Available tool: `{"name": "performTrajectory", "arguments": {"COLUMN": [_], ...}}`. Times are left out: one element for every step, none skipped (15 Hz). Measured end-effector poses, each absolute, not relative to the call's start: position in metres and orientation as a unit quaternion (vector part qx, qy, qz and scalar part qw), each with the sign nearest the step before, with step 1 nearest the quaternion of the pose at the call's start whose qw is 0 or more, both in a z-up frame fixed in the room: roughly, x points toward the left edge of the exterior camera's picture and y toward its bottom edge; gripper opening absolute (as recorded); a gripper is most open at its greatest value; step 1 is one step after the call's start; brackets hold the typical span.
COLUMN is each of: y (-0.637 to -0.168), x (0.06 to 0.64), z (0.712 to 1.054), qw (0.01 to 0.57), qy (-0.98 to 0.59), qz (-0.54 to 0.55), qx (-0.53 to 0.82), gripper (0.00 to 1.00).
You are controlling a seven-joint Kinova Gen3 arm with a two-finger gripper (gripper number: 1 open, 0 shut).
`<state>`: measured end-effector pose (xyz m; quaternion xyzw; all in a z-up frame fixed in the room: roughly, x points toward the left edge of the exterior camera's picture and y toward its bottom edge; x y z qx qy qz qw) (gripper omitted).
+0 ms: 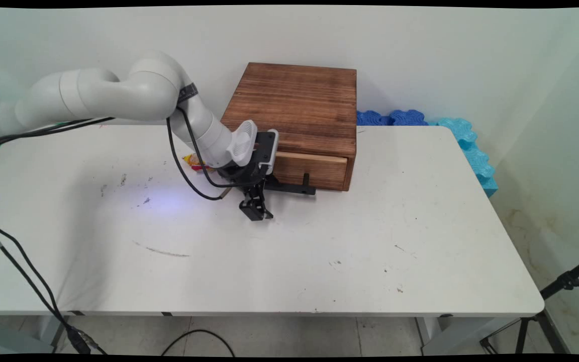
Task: Open the drawer
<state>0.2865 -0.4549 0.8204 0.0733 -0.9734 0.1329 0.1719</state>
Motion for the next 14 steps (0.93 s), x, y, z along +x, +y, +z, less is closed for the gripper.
{"name": "performTrajectory", "arguments": {"y": [-0.455,-0.456,-0.456,-0.457,-0.457,-0.457,-0.458,-0.457,-0.457,-0.457,-0.456,-0.454,-0.453,-0.450], "x": [0.286,0.285,0.285,0.284,0.283,0.282,0.282,0.281,0.280,0.280,0.279,0.278,0.277,0.276], "z": [0.819,0.818,0.817,0.817,0.816,0.815,0.815,0.815,0.815,0.815,0.815,0.816,0.816,0.817], "qw": [0.171,0.170,0.170,0.169,0.168,0.168,0.167,0.167,0.166,0.166,0.166,0.166,0.166,0.166], "qy": [-0.974,-0.974,-0.974,-0.974,-0.974,-0.974,-0.974,-0.974,-0.974,-0.974,-0.974,-0.974,-0.974,-0.974], "qz": [0.132,0.132,0.132,0.131,0.130,0.130,0.129,0.128,0.127,0.126,0.125,0.123,0.121,0.118], "qx": [0.074,0.075,0.075,0.076,0.077,0.079,0.079,0.082,0.084,0.086,0.088,0.091,0.094,0.096], "gripper": [1.00,1.00,1.00,1.00,1.00,1.00,1.00,1.00,1.00,1.00,1.00,1.00,1.00,1.00]}}
